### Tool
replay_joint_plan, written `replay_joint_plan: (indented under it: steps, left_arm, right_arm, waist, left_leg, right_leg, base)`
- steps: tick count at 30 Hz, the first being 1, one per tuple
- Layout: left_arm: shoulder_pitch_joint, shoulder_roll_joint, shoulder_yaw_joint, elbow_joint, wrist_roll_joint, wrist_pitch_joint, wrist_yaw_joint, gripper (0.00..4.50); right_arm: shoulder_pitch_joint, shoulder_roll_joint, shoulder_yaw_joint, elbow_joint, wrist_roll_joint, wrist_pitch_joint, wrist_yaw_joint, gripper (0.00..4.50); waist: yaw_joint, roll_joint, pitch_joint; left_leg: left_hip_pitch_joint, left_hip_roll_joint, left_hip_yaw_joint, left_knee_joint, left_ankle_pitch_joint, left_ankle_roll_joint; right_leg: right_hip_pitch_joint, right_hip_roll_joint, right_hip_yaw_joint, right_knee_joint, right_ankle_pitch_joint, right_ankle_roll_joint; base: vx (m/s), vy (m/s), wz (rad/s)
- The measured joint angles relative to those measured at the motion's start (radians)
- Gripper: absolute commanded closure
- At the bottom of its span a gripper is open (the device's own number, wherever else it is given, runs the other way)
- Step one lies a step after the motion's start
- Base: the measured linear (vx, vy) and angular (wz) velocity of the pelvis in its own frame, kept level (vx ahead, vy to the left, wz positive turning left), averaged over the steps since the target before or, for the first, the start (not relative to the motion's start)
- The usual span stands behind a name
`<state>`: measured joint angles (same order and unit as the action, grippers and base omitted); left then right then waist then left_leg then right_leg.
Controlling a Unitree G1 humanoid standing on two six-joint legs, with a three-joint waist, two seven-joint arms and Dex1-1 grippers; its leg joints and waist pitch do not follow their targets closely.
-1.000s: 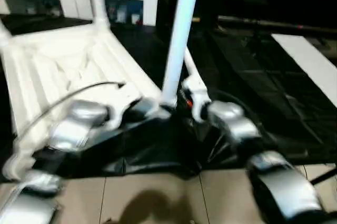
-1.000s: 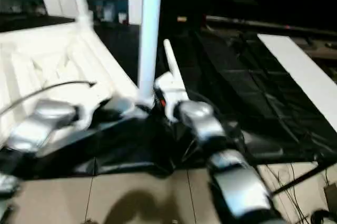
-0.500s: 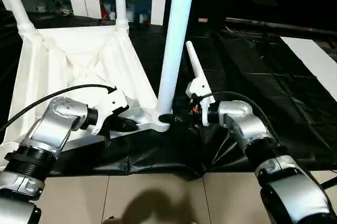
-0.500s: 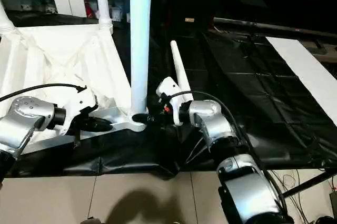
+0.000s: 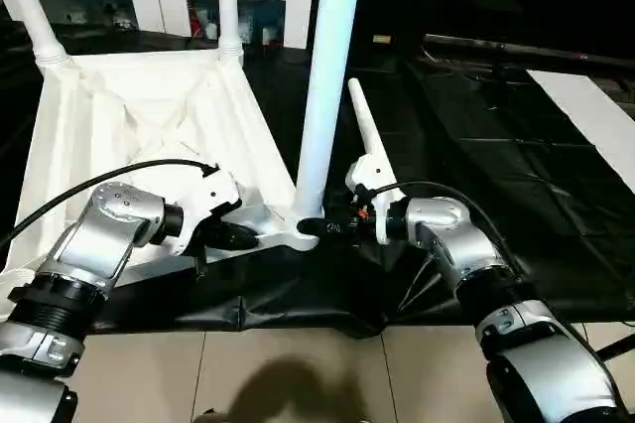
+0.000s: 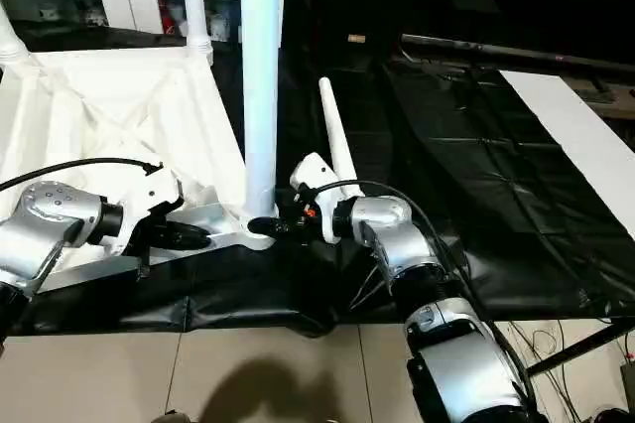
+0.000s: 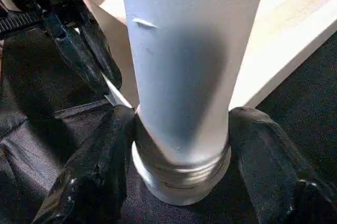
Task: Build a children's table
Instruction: Rotate leg to tighten
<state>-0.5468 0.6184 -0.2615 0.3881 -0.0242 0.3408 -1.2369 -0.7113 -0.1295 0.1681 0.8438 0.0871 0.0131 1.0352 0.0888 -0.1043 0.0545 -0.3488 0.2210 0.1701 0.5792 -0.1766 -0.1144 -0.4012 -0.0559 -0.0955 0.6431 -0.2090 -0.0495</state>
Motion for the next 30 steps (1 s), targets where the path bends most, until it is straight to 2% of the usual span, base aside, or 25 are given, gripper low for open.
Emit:
replay_joint_plan:
  steps: [6,11,14,20,26,28,30]
  left_arm:
    - [0.0,-0.013,0.0,0.001,0.005,0.009,0.019,4.5]
    - [-0.047,-0.139,0.021,0.063,0.046,0.08,0.221,4.5]
    - [-0.08,-0.221,0.028,0.11,0.057,0.122,0.333,4.5]
    - [-0.137,-0.327,0.033,0.183,0.08,0.153,0.491,4.5]
    - [-0.138,-0.325,0.036,0.181,0.082,0.15,0.499,4.5]
    - [-0.138,-0.318,0.035,0.178,0.082,0.146,0.49,4.5]
    - [-0.136,-0.306,0.032,0.175,0.081,0.136,0.478,4.5]
  right_arm:
    - [0.0,0.016,-0.01,0.018,-0.005,-0.003,-0.038,1.96]
    - [-0.027,0.104,-0.121,0.111,0.035,0.028,-0.343,2.0]
    - [-0.053,0.149,-0.163,0.157,0.04,0.031,-0.515,2.13]
    - [-0.124,0.21,-0.206,0.231,0.035,0.014,-0.766,2.15]
    - [-0.126,0.215,-0.21,0.242,0.021,-0.028,-0.77,2.15]
    - [-0.124,0.212,-0.21,0.243,0.02,-0.041,-0.75,1.79]
    - [-0.121,0.203,-0.209,0.243,0.021,-0.058,-0.699,1.67]
  waist:
    - [-0.001,0.0,0.0]
    - [-0.002,0.001,0.0]
    - [-0.003,0.002,0.001]
    - [-0.004,0.005,0.0]
    - [-0.003,0.007,-0.001]
    - [-0.003,0.007,-0.001]
    - [-0.005,0.008,-0.001]
  left_leg:
    - [0.001,0.0,0.0,0.0,0.0,0.0]
    - [0.013,0.0,0.0,0.0,0.0,-0.001]
    - [0.018,0.0,-0.001,0.0,0.0,-0.001]
    - [0.017,0.0,-0.001,0.0,0.0,-0.001]
    - [0.016,0.0,-0.001,-0.002,0.0,-0.001]
    - [0.016,0.0,-0.001,-0.004,0.0,-0.001]
    - [0.014,0.0,0.0,-0.005,0.0,-0.001]
  right_leg:
    - [0.003,0.0,0.0,0.0,0.0,0.0]
    - [0.007,0.0,0.0,0.002,-0.002,0.004]
    - [0.011,0.0,0.0,0.001,-0.002,0.004]
    - [0.011,0.0,0.0,-0.001,-0.002,0.005]
    - [0.01,0.0,0.0,-0.001,-0.001,0.005]
    - [0.009,0.0,0.0,-0.001,-0.001,0.005]
    - [0.007,0.0,0.0,-0.001,-0.001,0.005]
  base:
    - [0.0,0.0,0.0]
    - [0.0,0.0,0.0]
    - [0.0,0.0,0.0]
    - [0.0,0.0,0.0]
    - [0.0,0.0,0.0]
    - [0.0,0.0,0.0]
    - [0.0,0.0,0.0]
